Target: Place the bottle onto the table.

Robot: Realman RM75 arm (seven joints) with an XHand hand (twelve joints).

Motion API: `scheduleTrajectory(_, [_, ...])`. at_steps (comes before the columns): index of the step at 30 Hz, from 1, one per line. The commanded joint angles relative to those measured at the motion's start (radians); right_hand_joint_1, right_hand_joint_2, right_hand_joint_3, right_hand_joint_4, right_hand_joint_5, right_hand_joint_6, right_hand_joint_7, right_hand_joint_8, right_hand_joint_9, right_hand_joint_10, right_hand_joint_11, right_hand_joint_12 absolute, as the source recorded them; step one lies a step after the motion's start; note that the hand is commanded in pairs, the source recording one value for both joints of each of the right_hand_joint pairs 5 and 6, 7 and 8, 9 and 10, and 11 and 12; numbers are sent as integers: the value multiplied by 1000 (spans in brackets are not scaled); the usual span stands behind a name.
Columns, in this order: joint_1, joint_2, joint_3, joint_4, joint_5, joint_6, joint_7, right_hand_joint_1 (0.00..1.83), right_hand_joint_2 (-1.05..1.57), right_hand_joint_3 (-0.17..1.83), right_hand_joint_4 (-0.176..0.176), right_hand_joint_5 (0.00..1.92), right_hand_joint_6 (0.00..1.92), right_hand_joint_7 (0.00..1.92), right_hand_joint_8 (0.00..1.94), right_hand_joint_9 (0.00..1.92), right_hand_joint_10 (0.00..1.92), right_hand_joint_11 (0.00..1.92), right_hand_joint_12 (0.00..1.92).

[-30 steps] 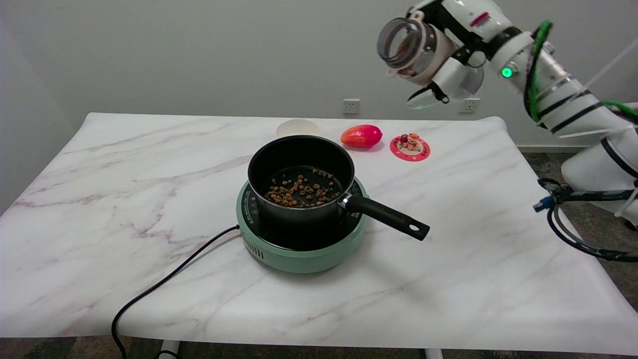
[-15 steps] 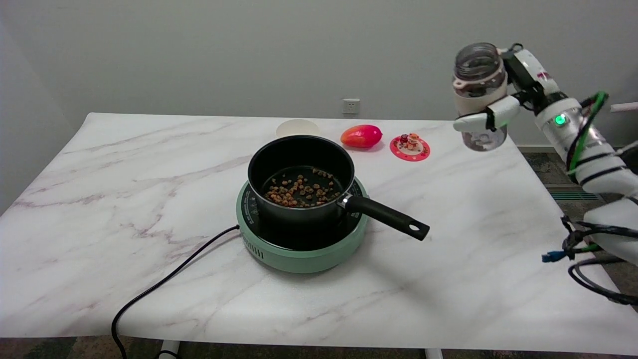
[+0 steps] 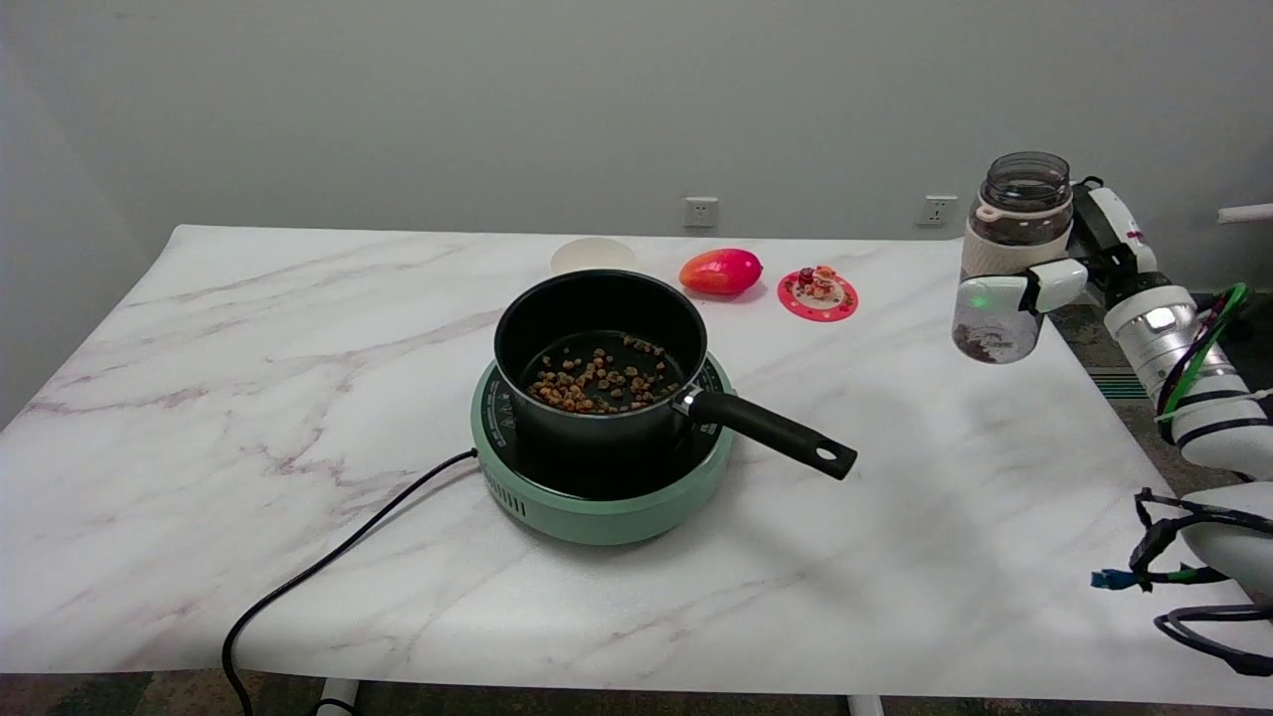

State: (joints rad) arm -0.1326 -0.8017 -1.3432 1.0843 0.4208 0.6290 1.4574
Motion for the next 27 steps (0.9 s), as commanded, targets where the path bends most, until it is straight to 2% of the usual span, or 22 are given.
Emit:
scheduleTrajectory(1, [252, -79, -248, -359, 126, 169, -10, 1364, 1255, 481, 0, 1920, 1920, 1920, 1920, 1408, 1408, 1251, 1251])
scheduleTrajectory(6, [419, -105, -380, -519, 126, 280, 9, 1357, 1272, 472, 0, 1920, 1920, 1920, 1920, 1401, 1401, 1245, 1245])
scheduleTrajectory(11, [483, -121, -437, -567, 128, 298, 24, 1360, 1260, 481, 0, 1920, 1920, 1920, 1920, 1395, 1395, 1239, 1239])
scheduleTrajectory(27, [489, -212, -461, -635, 128, 347, -22, 1371, 1221, 518, 0, 1920, 1920, 1920, 1920, 1381, 1381, 1224, 1224])
